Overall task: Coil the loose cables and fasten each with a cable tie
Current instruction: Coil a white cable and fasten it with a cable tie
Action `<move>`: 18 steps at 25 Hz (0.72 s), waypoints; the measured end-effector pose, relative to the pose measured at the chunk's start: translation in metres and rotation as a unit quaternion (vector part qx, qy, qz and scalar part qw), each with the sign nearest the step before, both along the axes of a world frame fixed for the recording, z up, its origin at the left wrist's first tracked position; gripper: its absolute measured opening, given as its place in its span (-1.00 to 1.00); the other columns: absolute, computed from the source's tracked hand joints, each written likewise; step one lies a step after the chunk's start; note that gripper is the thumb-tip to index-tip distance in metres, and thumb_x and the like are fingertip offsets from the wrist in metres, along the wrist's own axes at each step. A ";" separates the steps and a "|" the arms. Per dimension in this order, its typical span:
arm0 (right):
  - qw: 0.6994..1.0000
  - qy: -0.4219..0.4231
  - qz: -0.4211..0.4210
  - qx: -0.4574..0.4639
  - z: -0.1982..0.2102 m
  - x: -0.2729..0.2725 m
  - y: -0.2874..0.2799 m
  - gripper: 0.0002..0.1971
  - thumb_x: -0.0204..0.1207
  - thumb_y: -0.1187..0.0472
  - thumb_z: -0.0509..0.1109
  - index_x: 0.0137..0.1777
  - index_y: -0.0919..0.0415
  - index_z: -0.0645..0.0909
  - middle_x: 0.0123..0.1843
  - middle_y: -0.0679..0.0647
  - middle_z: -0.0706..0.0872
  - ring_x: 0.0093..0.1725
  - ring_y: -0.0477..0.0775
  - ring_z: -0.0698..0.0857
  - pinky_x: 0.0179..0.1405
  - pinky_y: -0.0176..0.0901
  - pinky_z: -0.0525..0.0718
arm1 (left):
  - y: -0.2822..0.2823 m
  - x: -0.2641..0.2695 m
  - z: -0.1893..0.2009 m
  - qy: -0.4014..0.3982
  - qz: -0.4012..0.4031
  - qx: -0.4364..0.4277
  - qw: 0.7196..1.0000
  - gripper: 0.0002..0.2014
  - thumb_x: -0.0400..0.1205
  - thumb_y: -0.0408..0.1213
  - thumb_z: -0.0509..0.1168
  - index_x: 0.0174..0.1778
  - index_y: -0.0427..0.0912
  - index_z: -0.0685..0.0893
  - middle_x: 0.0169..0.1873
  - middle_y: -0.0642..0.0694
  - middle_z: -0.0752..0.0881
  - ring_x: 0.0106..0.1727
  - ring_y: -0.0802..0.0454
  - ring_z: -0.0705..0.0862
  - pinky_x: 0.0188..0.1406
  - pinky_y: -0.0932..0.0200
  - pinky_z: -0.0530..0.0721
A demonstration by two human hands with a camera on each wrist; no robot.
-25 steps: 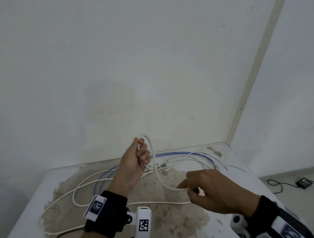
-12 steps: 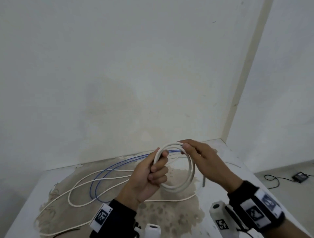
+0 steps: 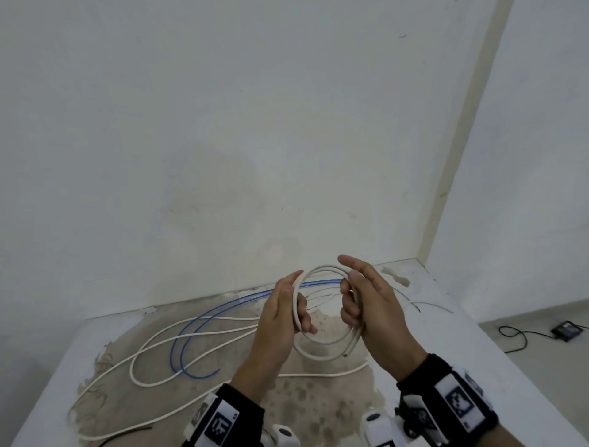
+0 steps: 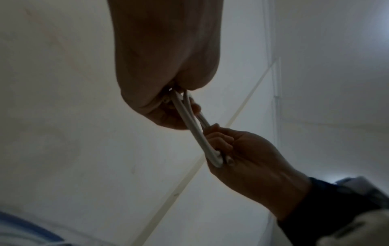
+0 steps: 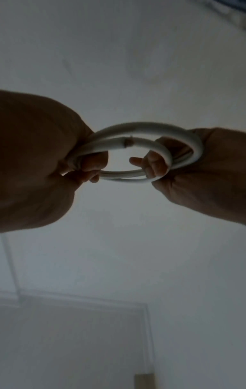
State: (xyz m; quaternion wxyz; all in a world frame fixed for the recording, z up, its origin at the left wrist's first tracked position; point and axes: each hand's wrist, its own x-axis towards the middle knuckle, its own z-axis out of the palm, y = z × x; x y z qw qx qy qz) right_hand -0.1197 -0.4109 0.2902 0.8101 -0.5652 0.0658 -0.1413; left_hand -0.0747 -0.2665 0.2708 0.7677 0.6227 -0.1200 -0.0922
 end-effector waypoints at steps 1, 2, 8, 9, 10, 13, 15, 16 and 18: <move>1.000 -0.004 0.000 0.008 0.000 0.002 0.001 -0.71 0.78 0.31 0.14 0.29 0.15 0.67 -0.31 0.05 0.57 -0.53 -0.04 0.25 -0.56 -0.20 0.19 | 0.002 -0.001 0.000 0.001 0.009 -0.008 1.000 -0.66 0.82 -0.26 -0.07 0.33 -0.03 0.58 -0.41 -0.08 0.51 -0.57 0.06 0.47 -0.52 0.16 0.60; 1.000 -0.006 -0.001 -0.001 -0.001 0.004 0.002 -0.71 0.78 0.32 0.14 0.26 0.16 0.69 -0.31 0.06 0.58 -0.55 -0.05 0.23 -0.57 -0.21 0.17 | 0.005 0.000 0.001 0.019 0.009 -0.028 0.999 -0.66 0.82 -0.27 -0.05 0.32 0.02 0.59 -0.39 -0.09 0.56 -0.58 0.03 0.48 -0.54 0.15 0.58; 0.999 0.028 -0.001 -0.030 -0.009 0.009 -0.003 -0.74 0.73 0.36 0.18 0.13 0.25 0.73 -0.29 0.16 0.65 -0.60 -0.07 0.21 -0.64 -0.30 0.19 | 0.010 0.004 0.012 0.109 -0.053 -0.011 0.993 -0.64 0.80 -0.12 0.01 0.03 -0.22 0.66 -0.52 -0.05 0.41 -0.66 0.11 0.29 -0.62 0.23 0.42; 1.000 0.027 -0.002 -0.016 -0.010 0.010 -0.003 -0.76 0.73 0.35 0.19 0.14 0.25 0.71 -0.27 0.18 0.68 -0.59 -0.05 0.23 -0.63 -0.28 0.22 | 0.007 0.004 0.012 0.112 -0.043 -0.023 0.993 -0.67 0.80 -0.16 0.00 -0.07 -0.25 0.58 -0.54 0.00 0.31 -0.65 0.16 0.20 -0.67 0.28 0.29; 1.000 0.021 -0.005 -0.005 -0.011 0.011 0.000 -0.79 0.74 0.32 0.20 0.17 0.22 0.67 -0.24 0.19 0.71 -0.58 -0.02 0.28 -0.61 -0.24 0.27 | 0.004 0.003 0.012 0.115 -0.025 -0.051 0.992 -0.71 0.80 -0.21 0.01 -0.17 -0.24 0.49 -0.55 0.02 0.24 -0.65 0.19 0.14 -0.69 0.31 0.17; 1.000 0.008 -0.006 -0.015 -0.014 0.011 0.010 -0.79 0.79 0.20 0.16 0.29 0.08 0.59 -0.24 0.13 0.76 -0.52 0.02 0.45 -0.48 -0.14 0.50 | -0.004 0.007 0.014 0.127 0.041 -0.155 0.979 -0.73 0.79 -0.28 0.03 -0.22 -0.13 0.49 -0.57 0.03 0.24 -0.67 0.22 0.10 -0.74 0.35 0.09; 1.000 0.018 -0.001 -0.002 -0.018 0.011 0.015 -0.74 0.82 0.17 0.12 0.37 0.01 0.57 -0.37 0.05 0.59 -0.53 -0.02 0.38 -0.46 -0.15 0.53 | -0.004 0.012 0.015 0.117 0.060 -0.166 0.977 -0.76 0.79 -0.28 0.02 0.14 0.04 0.59 -0.54 0.01 0.41 -0.65 0.20 0.14 -0.72 0.35 0.12; 0.999 0.025 -0.005 0.019 -0.019 0.011 0.015 -0.72 0.82 0.17 0.11 0.38 0.01 0.58 -0.41 0.02 0.45 -0.53 -0.04 0.29 -0.50 -0.17 0.49 | -0.003 0.013 0.013 0.106 0.056 -0.142 0.983 -0.71 0.80 -0.28 0.01 0.25 0.13 0.57 -0.49 -0.02 0.49 -0.64 0.18 0.17 -0.68 0.33 0.15; 0.997 0.041 -0.023 0.065 -0.018 0.013 0.012 -0.72 0.81 0.20 0.12 0.37 0.06 0.61 -0.41 0.00 0.27 -0.52 -0.06 0.15 -0.62 -0.23 0.29 | 0.000 0.012 0.011 0.068 0.036 -0.064 0.995 -0.72 0.80 -0.25 0.01 0.27 0.07 0.59 -0.35 -0.08 0.59 -0.62 0.13 0.26 -0.63 0.25 0.28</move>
